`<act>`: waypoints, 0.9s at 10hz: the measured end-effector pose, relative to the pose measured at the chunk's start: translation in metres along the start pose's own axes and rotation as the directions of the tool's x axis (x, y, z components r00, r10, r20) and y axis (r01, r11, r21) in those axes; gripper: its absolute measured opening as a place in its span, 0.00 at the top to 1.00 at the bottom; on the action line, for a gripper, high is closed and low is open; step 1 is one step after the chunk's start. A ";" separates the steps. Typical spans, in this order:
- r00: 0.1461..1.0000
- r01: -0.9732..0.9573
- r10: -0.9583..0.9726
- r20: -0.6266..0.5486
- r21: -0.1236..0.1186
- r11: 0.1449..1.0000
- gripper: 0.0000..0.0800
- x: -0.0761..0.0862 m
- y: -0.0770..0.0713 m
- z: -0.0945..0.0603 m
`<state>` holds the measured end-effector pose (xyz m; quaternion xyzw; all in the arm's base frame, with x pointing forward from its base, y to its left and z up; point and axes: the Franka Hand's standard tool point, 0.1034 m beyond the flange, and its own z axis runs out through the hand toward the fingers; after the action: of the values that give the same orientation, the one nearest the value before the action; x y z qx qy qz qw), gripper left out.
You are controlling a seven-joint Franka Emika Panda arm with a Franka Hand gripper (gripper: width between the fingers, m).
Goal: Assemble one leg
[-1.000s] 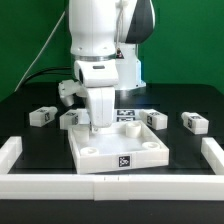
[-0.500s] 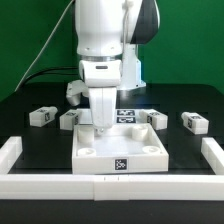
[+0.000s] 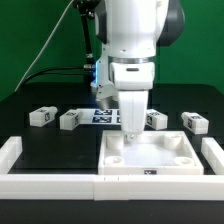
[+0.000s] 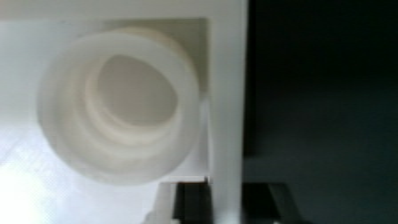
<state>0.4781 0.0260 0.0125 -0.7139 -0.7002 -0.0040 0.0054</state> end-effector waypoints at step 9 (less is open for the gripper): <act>0.999 0.040 -0.040 0.001 0.008 0.999 0.54 0.011 0.013 0.001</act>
Offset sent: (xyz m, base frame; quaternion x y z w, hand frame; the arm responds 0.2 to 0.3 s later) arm 0.0150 0.0010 -0.0034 0.0255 0.0183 -0.0596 0.9977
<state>0.4917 0.0363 0.0119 -0.6996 -0.7145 -0.0009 0.0077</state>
